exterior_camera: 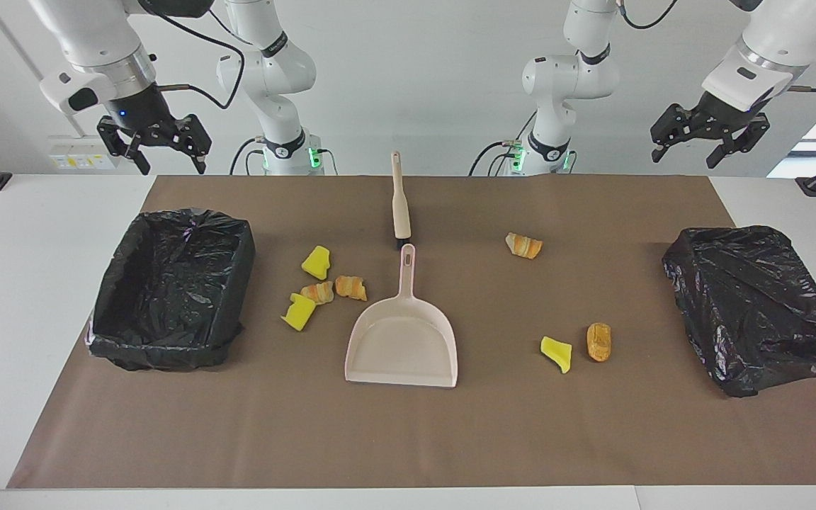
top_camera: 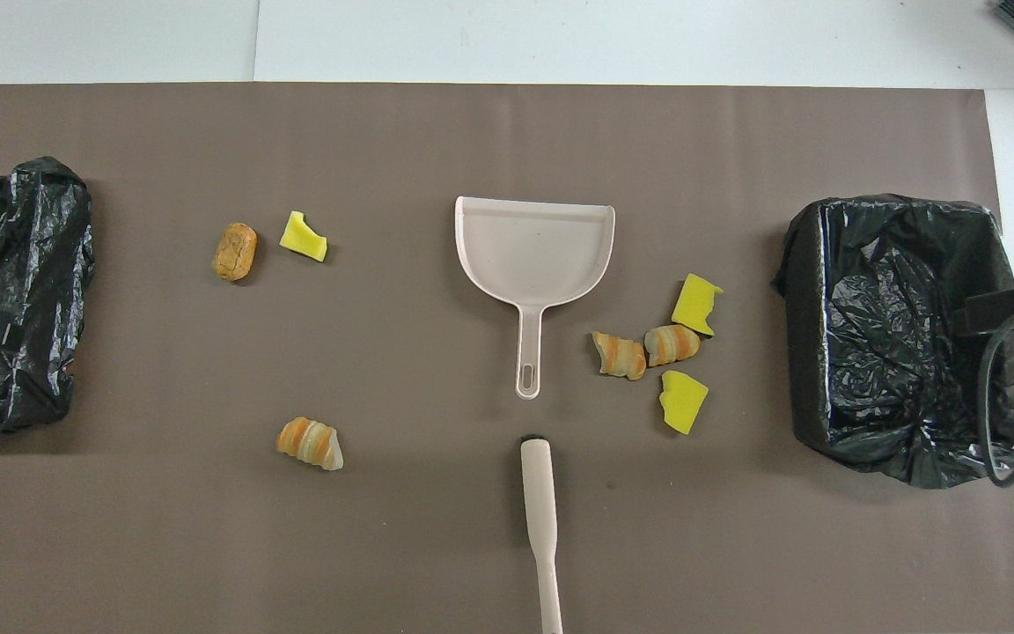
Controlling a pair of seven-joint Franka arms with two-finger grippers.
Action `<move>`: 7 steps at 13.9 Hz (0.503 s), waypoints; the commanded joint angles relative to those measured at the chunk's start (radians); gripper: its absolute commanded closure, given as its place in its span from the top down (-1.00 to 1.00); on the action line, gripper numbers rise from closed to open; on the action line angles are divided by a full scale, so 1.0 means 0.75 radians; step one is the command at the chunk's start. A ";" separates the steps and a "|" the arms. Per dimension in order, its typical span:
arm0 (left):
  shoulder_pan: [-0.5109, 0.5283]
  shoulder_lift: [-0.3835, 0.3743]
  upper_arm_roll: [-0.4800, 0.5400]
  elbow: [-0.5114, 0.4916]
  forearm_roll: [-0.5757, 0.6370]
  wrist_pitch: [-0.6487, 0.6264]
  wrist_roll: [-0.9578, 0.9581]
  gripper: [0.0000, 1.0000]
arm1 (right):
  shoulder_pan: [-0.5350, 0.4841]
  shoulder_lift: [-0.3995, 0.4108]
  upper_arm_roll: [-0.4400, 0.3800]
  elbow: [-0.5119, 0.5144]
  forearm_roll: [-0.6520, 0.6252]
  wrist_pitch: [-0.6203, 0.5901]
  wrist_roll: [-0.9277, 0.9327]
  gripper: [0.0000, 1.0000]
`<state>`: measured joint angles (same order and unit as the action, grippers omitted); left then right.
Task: Sweep and dump trash in bin
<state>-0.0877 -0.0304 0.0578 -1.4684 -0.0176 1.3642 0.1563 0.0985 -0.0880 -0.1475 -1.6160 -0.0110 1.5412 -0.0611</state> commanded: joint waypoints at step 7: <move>-0.004 -0.017 -0.006 -0.018 0.007 0.014 -0.010 1.00 | -0.009 -0.014 0.013 -0.005 -0.004 0.023 -0.037 1.00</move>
<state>-0.0877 -0.0304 0.0552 -1.4685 -0.0176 1.3642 0.1559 0.0989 -0.0880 -0.1443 -1.6158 -0.0110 1.5464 -0.0626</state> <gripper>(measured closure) 0.000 0.000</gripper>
